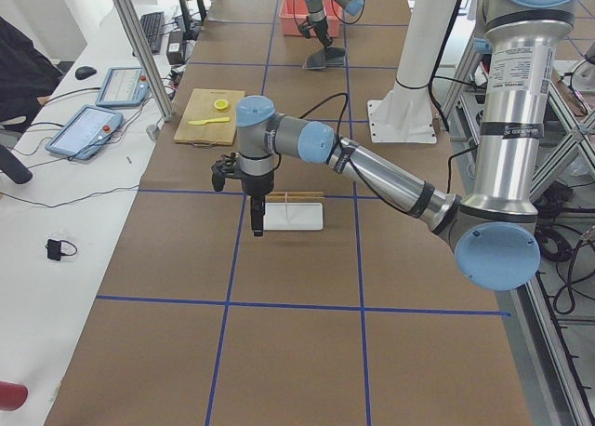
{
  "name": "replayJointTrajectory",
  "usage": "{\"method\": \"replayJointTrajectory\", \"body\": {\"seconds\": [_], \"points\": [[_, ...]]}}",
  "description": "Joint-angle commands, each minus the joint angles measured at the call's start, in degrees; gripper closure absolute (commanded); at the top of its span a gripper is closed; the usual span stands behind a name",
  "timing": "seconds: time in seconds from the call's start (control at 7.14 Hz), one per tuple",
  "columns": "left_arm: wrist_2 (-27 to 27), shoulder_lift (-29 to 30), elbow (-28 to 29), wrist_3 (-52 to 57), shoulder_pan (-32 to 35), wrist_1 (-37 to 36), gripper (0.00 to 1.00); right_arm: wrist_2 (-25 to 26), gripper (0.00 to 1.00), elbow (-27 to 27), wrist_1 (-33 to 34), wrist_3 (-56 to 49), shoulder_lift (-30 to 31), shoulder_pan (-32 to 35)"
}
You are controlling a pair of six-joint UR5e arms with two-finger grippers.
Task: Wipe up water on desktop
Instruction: 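Wipe the table surface near the robot with the cloth in the right gripper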
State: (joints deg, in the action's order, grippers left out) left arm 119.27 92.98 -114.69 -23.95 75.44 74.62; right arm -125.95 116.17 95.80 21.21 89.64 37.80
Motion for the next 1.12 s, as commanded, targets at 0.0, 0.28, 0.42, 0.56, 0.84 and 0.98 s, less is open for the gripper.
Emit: {"method": "replayJointTrajectory", "body": {"seconds": [0.0,0.28,0.42,0.56,0.84,0.98], "points": [[-0.09,-0.26,0.08,0.13,0.32,0.0,0.02,1.75,1.0,-2.86,0.0,0.24,-2.7,0.68],[-0.09,-0.7,0.95,4.15,1.46,0.0,0.02,3.08,1.0,-9.7,0.09,-8.49,-6.38,8.82],[-0.09,-0.7,1.13,4.17,1.47,0.0,0.02,3.17,1.0,-14.17,0.0,-12.82,-7.62,11.65],[-0.09,-0.7,1.14,4.17,1.47,0.0,0.02,3.26,1.0,-17.7,0.0,-14.69,-10.16,13.59],[-0.18,-0.79,1.48,5.74,2.77,0.0,0.02,3.17,1.0,-25.69,0.0,-14.79,-19.28,17.2],[-0.09,-0.79,2.88,9.06,4.79,0.0,0.02,3.26,1.0,-27.73,0.0,-14.45,-21.68,18.69]]}}
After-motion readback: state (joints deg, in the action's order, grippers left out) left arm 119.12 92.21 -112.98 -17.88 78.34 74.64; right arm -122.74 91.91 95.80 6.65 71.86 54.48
